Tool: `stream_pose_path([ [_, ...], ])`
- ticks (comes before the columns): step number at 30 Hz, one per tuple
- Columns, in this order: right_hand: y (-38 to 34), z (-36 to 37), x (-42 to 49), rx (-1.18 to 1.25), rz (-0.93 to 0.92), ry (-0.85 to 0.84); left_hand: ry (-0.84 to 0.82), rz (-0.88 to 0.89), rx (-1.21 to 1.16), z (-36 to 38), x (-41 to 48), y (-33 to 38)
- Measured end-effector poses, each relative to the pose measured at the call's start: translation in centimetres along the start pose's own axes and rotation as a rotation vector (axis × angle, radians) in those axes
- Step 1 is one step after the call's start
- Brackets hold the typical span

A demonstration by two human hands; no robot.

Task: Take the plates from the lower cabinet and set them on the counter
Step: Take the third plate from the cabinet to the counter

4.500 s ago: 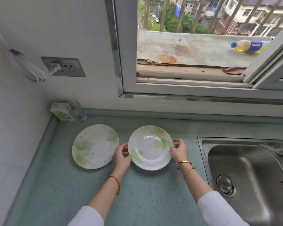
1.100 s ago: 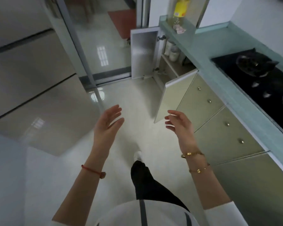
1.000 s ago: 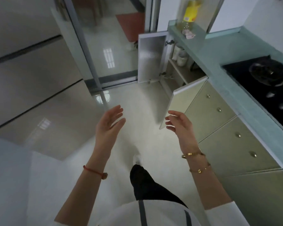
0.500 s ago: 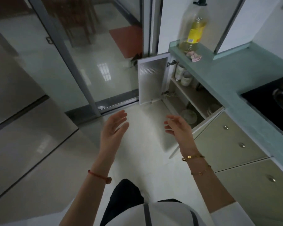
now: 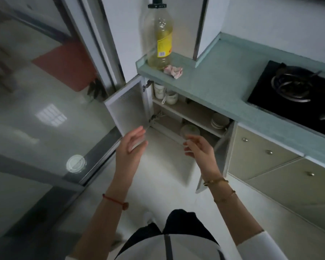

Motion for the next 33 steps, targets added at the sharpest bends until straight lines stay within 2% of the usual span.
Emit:
stream_pose_path([
  [7, -0.8, -0.5, 7.6, 0.061, 0.037, 0.24, -0.23, -0.059, 0.02, -0.1, 12.0, -1.5],
  [12, -0.7, -2.4, 13.3, 0.092, 0.05, 0.341, -0.303, -0.088, 0.037, 1.0, 19.5, -3.2],
  [20, 1.7, -5.2, 22.6, 0.101, 0.163, 0.408, -0.332, -0.183, 0.074, 2.1, 29.4, -9.0],
  [26, 7.8, -7.4, 29.7, 0.061, 0.23, 0.471, -0.412, -0.249, 0.144, 3.4, 36.6, -16.8],
  [33, 21.7, -10.2, 38.9, 0.031, 0.265, 0.53, -0.498, -0.242, 0.24, 6.3, 44.2, -31.9],
])
Point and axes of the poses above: each hand's wrist, its own x-axis towards the middle knuckle, its own z-axis out of the palm, y = z × x, the point moved 3 cm from there along x, towards the middle knuckle, and after that the axes turned 12 degrees about -y, right-handed, at the moved point
